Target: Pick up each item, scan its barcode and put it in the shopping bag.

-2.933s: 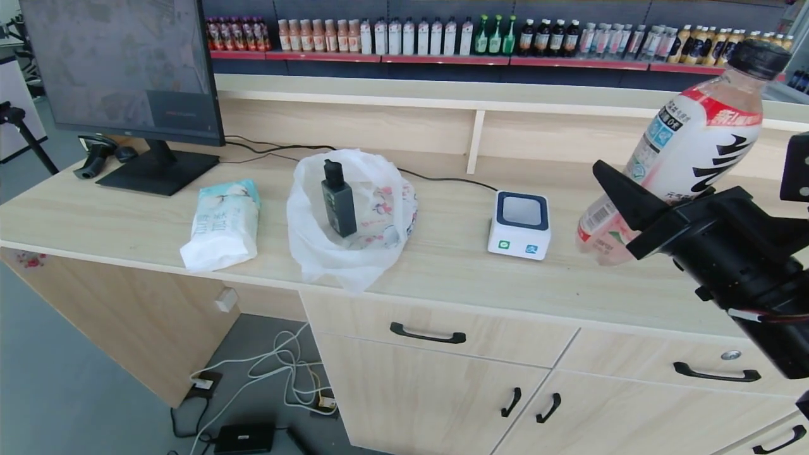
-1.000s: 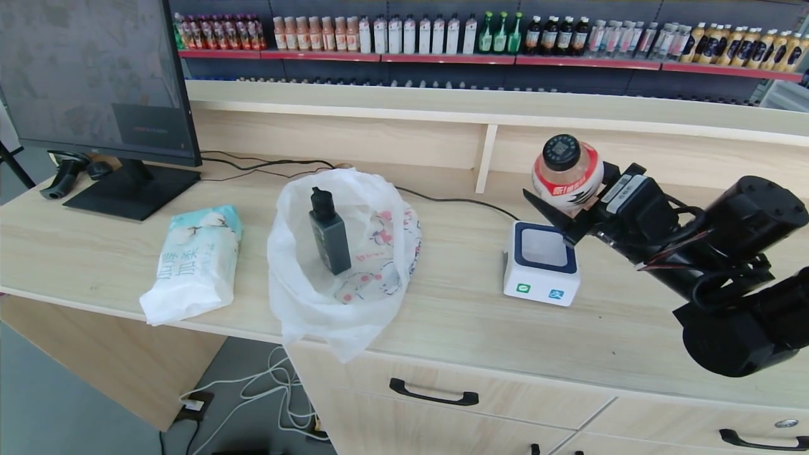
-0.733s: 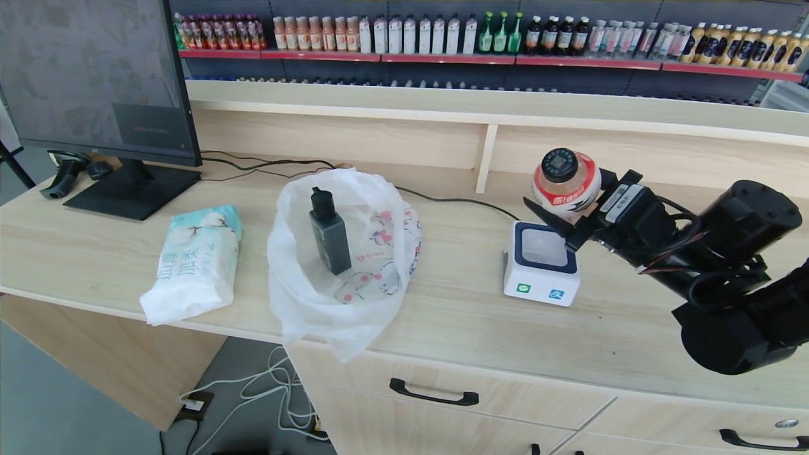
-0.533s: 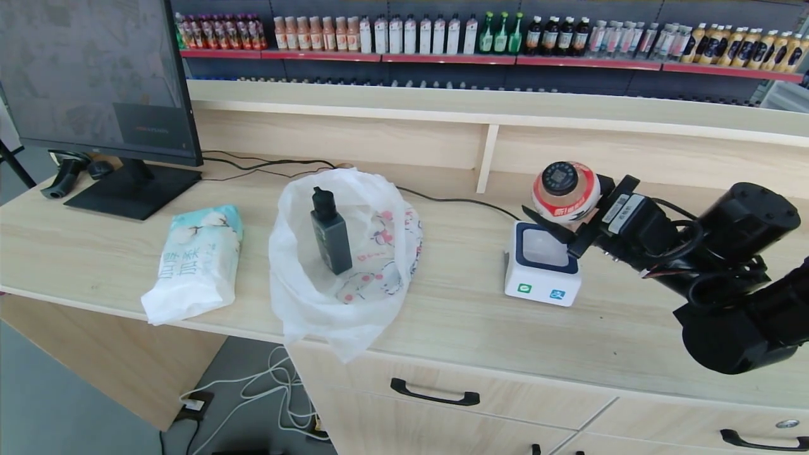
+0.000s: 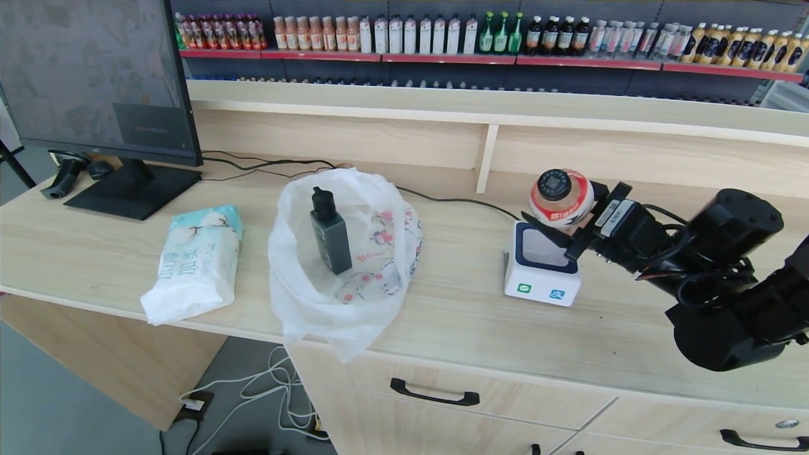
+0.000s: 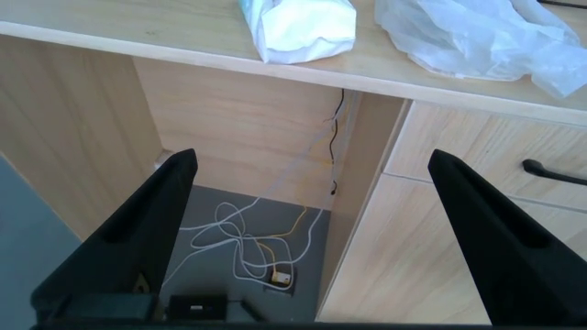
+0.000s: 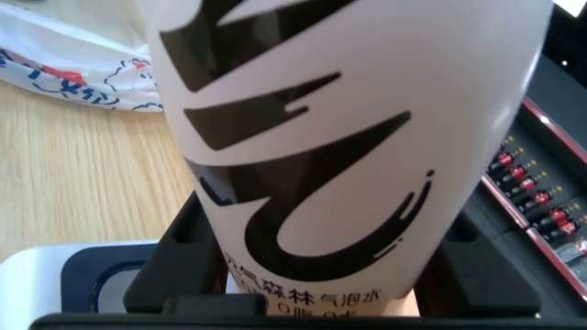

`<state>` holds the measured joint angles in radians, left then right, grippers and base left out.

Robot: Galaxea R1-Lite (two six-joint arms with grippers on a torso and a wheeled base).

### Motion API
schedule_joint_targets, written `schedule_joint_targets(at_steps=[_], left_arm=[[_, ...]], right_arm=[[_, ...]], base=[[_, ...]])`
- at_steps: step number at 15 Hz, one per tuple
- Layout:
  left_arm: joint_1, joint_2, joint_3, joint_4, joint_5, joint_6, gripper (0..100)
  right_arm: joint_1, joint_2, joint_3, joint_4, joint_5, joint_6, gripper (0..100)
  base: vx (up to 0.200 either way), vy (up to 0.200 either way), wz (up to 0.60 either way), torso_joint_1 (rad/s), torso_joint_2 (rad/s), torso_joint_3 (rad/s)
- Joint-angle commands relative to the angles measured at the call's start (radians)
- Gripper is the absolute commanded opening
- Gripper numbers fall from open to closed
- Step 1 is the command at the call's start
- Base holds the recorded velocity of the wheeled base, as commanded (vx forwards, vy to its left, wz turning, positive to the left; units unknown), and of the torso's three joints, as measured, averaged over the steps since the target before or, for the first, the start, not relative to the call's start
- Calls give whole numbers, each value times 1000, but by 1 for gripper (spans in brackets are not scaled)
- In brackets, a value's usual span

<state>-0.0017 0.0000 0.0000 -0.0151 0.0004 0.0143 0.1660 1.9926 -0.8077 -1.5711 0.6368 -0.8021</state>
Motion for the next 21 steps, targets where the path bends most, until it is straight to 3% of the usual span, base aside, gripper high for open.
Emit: schedule_joint_targets(at_steps=[1,12,15,21], left_arm=[[0,0,0,3,1,0,100],[0,0,0,7,0,-8,100],[0,0,0,7,0,-8,100],[-1,2,0,7,0,-8,100]], right_arm=[[0,2,-1,0,0,0,0],[4,-57,13,0,-2,32,0],[37,-106,16,0,-14,113,0],[191,-181,28,0,-246,382,0]], base=[[0,0,0,0,0,0],[0,0,0,0,0,0],[0,0,0,0,0,0],[0,0,0,0,0,0]])
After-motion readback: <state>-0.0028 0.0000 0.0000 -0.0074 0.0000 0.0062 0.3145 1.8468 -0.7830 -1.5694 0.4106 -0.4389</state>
